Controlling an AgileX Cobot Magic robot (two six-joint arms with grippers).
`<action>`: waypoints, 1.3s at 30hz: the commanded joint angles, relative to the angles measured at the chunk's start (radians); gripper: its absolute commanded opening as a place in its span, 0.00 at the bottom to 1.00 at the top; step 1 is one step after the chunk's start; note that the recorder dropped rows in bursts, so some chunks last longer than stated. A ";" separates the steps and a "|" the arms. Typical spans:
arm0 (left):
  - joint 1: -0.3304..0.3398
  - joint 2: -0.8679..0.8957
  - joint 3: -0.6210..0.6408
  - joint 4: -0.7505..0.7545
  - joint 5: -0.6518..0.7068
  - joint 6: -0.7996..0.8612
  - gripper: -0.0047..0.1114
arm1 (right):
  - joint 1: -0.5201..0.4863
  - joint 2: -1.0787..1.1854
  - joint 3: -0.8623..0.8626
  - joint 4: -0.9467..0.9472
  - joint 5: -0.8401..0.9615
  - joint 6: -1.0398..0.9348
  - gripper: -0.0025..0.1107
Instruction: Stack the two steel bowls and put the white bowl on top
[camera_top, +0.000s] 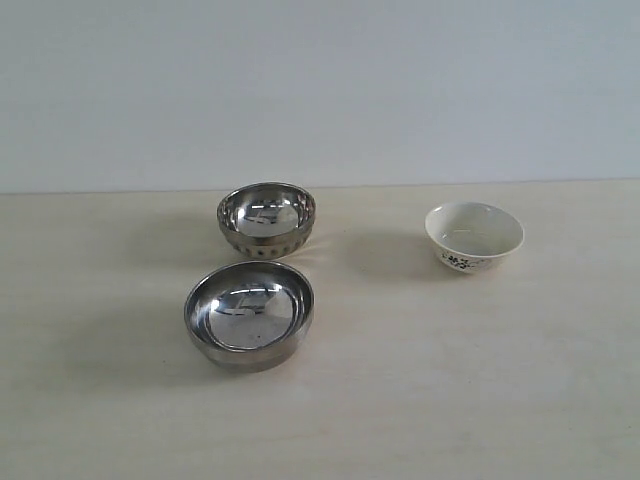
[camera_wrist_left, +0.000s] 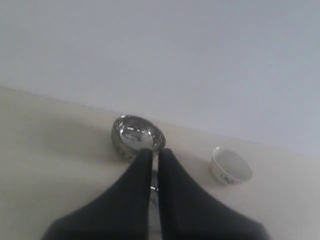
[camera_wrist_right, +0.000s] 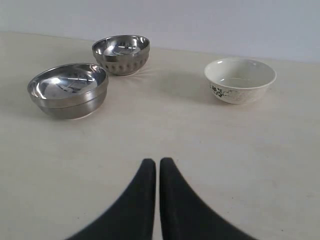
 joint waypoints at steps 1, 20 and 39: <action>0.004 0.195 -0.151 0.003 0.128 0.121 0.07 | -0.006 -0.006 0.000 -0.011 -0.005 -0.004 0.02; 0.000 1.008 -0.517 0.238 0.294 0.153 0.11 | -0.006 -0.006 0.000 -0.011 -0.005 -0.004 0.02; -0.271 1.410 -0.740 0.320 0.273 -0.009 0.53 | -0.006 -0.006 0.000 -0.011 -0.005 -0.004 0.02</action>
